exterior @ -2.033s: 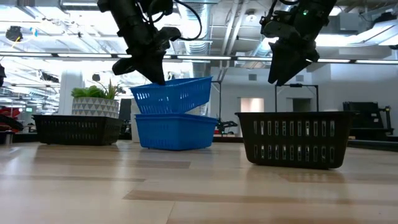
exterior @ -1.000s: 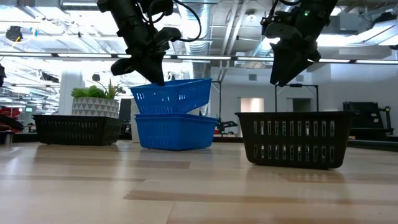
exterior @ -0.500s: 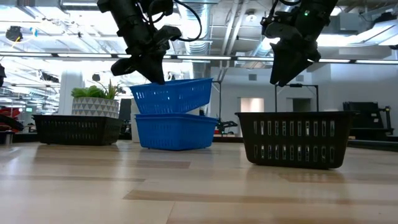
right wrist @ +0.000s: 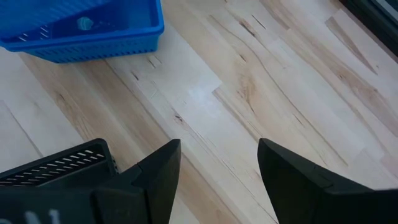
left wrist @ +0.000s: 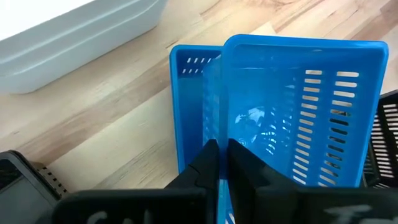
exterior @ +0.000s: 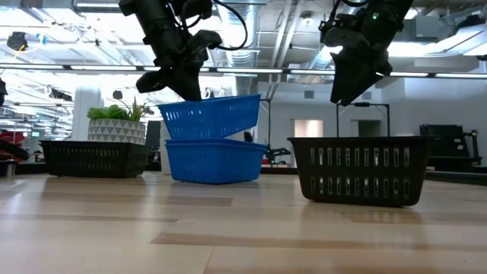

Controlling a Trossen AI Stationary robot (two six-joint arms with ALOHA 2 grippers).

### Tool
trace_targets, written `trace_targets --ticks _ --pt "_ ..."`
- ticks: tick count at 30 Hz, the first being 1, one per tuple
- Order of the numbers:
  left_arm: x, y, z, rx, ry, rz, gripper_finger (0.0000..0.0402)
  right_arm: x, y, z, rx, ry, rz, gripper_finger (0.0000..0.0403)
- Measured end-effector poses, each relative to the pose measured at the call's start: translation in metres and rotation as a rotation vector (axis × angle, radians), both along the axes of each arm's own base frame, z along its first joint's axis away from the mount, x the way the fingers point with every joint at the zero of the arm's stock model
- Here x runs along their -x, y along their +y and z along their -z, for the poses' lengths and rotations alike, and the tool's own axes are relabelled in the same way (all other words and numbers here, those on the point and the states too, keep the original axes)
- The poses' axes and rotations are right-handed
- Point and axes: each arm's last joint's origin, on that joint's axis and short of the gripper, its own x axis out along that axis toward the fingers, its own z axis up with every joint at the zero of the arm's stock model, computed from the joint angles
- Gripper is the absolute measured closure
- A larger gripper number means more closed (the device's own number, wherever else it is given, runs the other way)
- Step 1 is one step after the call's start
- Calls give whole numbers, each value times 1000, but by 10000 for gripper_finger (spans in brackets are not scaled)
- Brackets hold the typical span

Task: Stack baskets by color
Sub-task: Stack the bottom blue bin on top of the other stacked blue bins

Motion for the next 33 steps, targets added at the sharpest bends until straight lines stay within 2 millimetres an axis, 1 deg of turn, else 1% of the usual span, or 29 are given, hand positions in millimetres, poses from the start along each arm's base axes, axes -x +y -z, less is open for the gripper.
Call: trace_targets --ticks 5,18,26,29,33 --pt "0 0 0 0 -2 0 393 0 0 0 0 0 0 164" --pt "-4 1 -2 -13 -42 11 345 0 0 0 0 0 0 164" --pt "-3 1 -2 -53 -30 27 338 0 0 0 0 0 0 164" --pt "-2 1 -1 -66 -9 59 339 0 0 0 0 0 0 164" --pt "-6 -2 8 -46 38 91 340 0 0 0 -1 1 0 164"
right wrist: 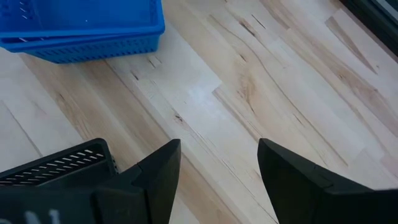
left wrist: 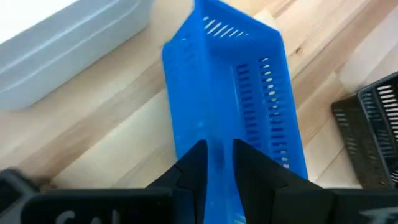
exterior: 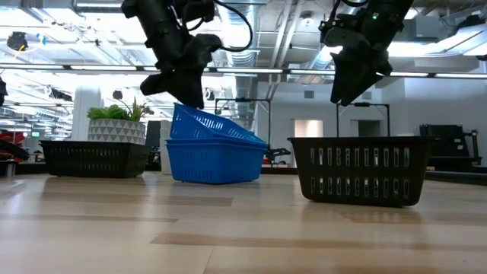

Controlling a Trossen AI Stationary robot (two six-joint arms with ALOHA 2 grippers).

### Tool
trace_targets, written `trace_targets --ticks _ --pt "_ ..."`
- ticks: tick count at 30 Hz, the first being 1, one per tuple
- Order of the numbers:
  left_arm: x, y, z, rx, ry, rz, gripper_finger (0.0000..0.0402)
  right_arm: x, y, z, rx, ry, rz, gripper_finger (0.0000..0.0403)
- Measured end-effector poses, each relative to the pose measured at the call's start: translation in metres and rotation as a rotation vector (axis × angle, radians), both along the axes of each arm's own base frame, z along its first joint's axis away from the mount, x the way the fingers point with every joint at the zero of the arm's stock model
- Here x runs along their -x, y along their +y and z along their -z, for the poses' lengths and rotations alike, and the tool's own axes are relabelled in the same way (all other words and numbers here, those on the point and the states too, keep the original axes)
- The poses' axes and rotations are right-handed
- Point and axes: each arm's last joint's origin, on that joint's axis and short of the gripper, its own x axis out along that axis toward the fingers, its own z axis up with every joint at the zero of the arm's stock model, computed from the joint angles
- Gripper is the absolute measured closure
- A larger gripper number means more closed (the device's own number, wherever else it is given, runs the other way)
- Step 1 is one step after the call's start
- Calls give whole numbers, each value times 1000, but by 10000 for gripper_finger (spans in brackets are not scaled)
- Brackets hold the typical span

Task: Stack baskets by color
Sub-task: Stack the bottom blue bin on top of the other stacked blue bins, then stack the right black bin on top of the other stacked black bins

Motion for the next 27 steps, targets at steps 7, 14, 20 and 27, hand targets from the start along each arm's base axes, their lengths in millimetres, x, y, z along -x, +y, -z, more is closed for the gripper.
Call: trace_targets --ticks 7,14,20,27 --pt "-15 -3 32 50 112 31 340 1 0 1 0 16 1 164" --pt "-14 -2 38 59 160 26 340 2 0 1 1 23 1 164" --pt "-16 -1 21 25 162 84 340 3 0 1 1 28 0 164" --pt "-14 -15 -18 -48 109 159 340 4 4 4 -29 25 31 164"
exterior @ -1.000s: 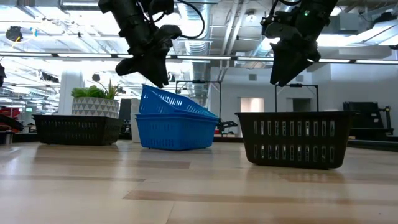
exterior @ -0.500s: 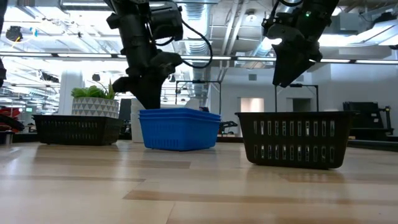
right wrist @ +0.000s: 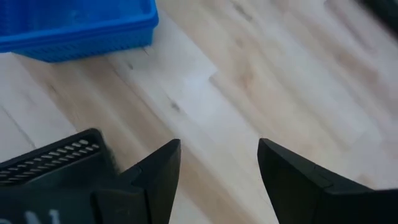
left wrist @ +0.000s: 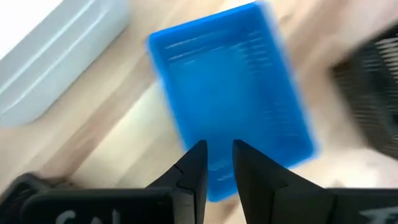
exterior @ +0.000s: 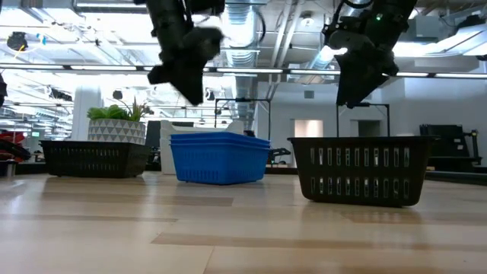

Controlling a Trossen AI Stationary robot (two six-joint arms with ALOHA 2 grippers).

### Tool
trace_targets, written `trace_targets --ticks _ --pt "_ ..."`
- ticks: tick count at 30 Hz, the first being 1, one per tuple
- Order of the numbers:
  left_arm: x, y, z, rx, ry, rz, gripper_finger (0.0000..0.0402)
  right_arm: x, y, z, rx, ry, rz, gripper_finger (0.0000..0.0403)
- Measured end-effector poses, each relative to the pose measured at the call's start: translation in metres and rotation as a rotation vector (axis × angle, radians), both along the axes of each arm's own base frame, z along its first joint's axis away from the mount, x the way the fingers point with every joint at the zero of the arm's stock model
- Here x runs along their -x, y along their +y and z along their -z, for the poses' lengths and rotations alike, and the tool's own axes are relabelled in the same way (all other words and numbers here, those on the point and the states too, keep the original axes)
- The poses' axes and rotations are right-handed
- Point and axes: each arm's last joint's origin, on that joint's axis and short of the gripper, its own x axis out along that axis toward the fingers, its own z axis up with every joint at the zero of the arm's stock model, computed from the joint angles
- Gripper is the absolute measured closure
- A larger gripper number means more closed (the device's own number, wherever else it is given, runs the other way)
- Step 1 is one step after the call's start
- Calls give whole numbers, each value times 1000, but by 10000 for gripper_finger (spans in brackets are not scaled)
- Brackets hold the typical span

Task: Stack baskets by color
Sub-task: Stack the right black bin on top of the other stacked black bins

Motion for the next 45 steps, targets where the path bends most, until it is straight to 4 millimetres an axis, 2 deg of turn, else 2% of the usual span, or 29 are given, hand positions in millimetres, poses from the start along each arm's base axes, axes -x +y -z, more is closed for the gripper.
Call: trace_targets --ticks 6,11,15,19,25,30,34,38,41,45 --pt "-4 -37 -19 -19 -147 117 340 12 20 27 -122 28 40 164" --pt "-8 -69 -24 -86 -217 176 340 30 51 48 -251 74 73 164" --pt "-13 -85 -23 -194 -263 151 331 39 71 56 -299 46 108 164" --pt "-18 -91 -22 -204 -299 126 306 32 80 54 -355 -52 97 164" --pt "-23 -96 -14 -181 -289 115 264 -1 81 54 -368 -253 -27 164" --pt "-32 -99 -3 -155 -283 108 248 -18 75 59 -342 -267 -68 164" --pt "-37 -104 0 -137 -315 118 246 -12 82 49 -348 -206 -48 164" --pt "-42 -108 -7 -125 -403 119 246 6 97 37 -380 -159 -48 164" --pt "-46 -113 -10 -110 -464 111 246 21 110 35 -404 -130 -22 164" --pt "-59 -118 5 -99 -475 112 246 34 124 40 -411 -92 50 164"
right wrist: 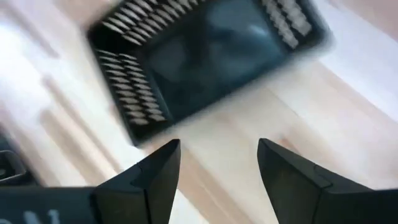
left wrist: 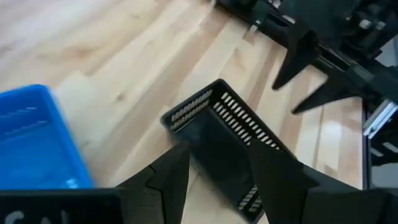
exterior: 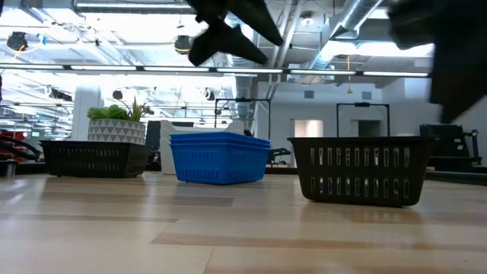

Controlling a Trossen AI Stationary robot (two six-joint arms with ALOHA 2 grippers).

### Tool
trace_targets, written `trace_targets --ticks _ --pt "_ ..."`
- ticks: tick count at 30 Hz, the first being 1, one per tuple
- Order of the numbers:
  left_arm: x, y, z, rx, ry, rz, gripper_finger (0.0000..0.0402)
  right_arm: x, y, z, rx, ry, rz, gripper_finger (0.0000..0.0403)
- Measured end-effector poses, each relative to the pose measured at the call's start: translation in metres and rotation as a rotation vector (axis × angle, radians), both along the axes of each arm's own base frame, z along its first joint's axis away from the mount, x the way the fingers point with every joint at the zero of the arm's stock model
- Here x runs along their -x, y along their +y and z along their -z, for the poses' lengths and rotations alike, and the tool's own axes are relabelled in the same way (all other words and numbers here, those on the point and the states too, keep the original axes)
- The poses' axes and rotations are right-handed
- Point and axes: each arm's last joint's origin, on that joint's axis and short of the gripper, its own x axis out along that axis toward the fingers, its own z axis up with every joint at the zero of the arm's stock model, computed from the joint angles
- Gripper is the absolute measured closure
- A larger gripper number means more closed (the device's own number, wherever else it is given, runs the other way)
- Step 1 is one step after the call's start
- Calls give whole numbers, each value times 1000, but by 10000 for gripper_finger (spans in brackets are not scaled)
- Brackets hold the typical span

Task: Stack baskets by color
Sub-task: Stack the right black bin on top of the other stacked black bins

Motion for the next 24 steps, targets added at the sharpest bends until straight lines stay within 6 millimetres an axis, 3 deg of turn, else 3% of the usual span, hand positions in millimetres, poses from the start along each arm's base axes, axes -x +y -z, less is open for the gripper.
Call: trace_targets --ticks 8,17,24 --pt "-23 -2 47 40 71 -21 246 5 4 22 56 124 122 164" --pt "-32 -5 72 85 114 -40 246 -14 -2 55 109 205 170 164" --pt "-30 -5 79 99 150 -53 246 -37 -10 62 83 132 121 164"
